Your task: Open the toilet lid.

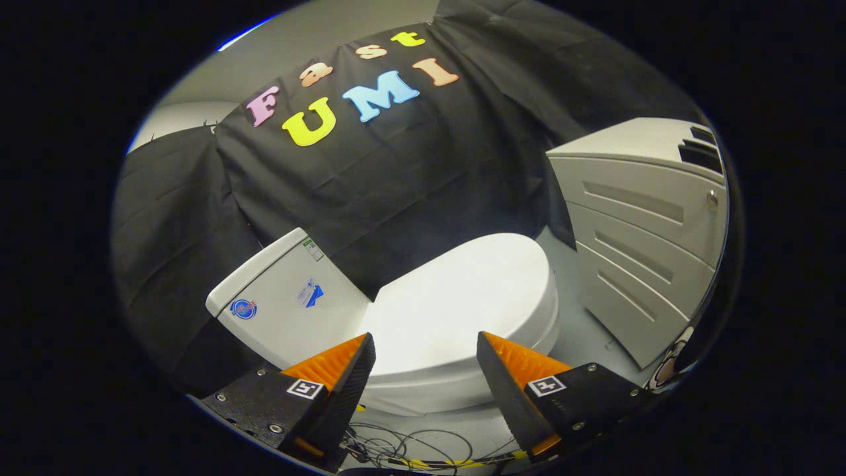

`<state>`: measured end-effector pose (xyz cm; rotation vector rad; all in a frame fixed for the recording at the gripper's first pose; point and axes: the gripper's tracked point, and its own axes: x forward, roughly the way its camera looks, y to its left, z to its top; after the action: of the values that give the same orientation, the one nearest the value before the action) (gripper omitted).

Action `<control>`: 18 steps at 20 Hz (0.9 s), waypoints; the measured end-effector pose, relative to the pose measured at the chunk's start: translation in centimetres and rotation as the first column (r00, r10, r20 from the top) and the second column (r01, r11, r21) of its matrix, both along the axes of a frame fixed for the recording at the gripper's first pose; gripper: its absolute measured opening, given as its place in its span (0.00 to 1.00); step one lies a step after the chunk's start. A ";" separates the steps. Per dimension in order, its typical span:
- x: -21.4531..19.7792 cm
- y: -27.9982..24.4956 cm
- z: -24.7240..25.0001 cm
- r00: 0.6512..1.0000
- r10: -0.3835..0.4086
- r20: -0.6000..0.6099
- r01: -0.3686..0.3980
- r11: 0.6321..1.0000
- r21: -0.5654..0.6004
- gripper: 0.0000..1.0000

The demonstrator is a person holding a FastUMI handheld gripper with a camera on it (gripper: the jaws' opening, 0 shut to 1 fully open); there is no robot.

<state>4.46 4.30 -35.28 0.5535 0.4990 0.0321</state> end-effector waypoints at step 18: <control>-0.3 -4.0 -13.2 0.943 -0.218 -0.251 0.306 0.864 0.400 0.92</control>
<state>4.17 0.28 -48.50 1.0709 0.6112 -0.1806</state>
